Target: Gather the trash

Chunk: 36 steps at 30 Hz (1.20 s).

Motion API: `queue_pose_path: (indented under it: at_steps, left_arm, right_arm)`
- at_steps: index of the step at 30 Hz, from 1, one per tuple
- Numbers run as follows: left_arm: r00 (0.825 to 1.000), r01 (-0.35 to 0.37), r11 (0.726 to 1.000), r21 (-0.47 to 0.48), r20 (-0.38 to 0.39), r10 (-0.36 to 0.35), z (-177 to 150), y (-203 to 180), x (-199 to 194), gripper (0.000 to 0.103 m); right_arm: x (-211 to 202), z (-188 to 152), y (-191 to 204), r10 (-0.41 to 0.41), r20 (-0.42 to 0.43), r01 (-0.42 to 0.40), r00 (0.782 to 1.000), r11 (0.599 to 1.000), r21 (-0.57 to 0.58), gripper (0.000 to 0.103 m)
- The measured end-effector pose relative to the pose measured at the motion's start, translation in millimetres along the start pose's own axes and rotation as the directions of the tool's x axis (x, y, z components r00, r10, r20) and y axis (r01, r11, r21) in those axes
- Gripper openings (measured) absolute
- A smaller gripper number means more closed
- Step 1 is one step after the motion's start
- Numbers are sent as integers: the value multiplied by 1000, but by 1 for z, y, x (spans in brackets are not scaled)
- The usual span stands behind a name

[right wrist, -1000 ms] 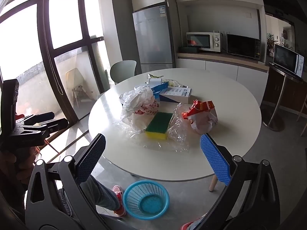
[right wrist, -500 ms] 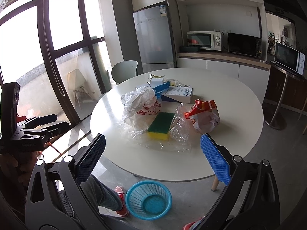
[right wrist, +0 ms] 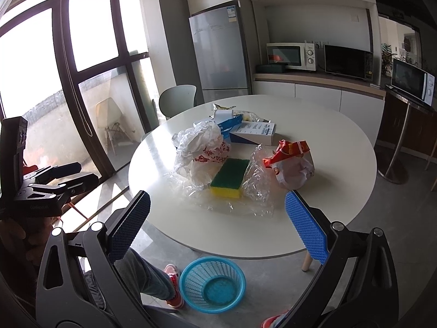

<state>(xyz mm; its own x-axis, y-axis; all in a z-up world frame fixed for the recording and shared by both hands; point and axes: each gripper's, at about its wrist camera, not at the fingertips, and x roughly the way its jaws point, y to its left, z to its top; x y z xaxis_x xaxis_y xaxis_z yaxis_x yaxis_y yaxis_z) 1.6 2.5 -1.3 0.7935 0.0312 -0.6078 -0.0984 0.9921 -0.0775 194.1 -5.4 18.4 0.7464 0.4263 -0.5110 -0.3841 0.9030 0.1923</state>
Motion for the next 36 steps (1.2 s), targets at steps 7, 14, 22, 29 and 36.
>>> queue_pose_path:
  at_steps: [7, 14, 22, 29, 36]
  left_arm:
    - [1000, 1, 1000, 1, -1, -1, -1, 0, 0, 97]
    - [1000, 1, 1000, 1, -1, -1, -1, -1, 0, 97]
    - [1000, 1, 1000, 1, -2, -1, -1, -2, 1, 97]
    - [1000, 2, 1000, 4, -6, -2, -5, -2, 0, 97]
    - [1000, 1, 1000, 8, -7, 0, -5, -2, 1, 97]
  right_arm:
    - [1, -2, 0, 1, 1, -1, 1000, 1000, 2, 95]
    - [2, -3, 0, 3, 0, -3, 1000, 1000, 2, 95]
    - [3, -5, 1, 3, -2, -3, 1000, 1000, 4, 95]
    - [3, -8, 1, 2, -2, -2, 1000, 1000, 7, 95]
    - [2, -9, 0, 3, -3, -3, 1000, 1000, 14, 95]
